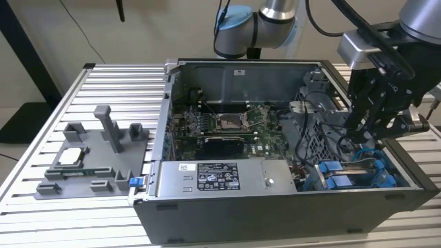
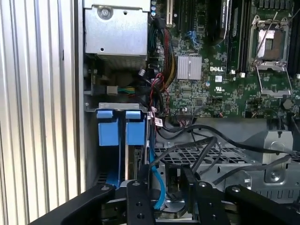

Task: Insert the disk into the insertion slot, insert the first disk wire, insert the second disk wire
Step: 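Insert the first disk wire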

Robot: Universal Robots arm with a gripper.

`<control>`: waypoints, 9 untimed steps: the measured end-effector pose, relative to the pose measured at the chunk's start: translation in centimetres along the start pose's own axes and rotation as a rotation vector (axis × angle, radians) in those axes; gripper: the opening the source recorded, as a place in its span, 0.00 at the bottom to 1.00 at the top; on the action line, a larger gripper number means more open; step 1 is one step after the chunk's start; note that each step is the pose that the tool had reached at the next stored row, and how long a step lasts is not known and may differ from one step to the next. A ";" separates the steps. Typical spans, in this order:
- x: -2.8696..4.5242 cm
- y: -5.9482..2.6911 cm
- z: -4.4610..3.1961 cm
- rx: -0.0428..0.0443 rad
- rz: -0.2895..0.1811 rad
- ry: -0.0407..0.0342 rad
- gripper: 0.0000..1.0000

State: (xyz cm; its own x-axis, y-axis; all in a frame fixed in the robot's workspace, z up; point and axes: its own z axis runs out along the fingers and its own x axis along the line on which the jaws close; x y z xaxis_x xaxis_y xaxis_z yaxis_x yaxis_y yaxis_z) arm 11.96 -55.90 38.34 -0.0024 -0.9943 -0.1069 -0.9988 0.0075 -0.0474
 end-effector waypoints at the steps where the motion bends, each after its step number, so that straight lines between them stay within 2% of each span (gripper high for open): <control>1: 0.01 0.00 0.07 0.0003 0.000 -0.0041 0.00; 2: 0.02 0.01 0.14 0.0007 0.000 -0.0107 0.00; 6: 0.04 0.02 0.34 0.0017 0.002 -0.0482 0.00; 7: 0.04 0.02 0.37 0.0018 0.002 -0.0539 0.00; 9: 0.04 0.02 0.38 0.0018 0.002 -0.0556 0.00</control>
State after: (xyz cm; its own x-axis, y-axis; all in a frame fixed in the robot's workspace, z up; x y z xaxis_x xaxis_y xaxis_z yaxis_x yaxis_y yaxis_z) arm 11.95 -55.90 37.96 -0.0021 -0.9868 -0.1620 -0.9988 0.0102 -0.0489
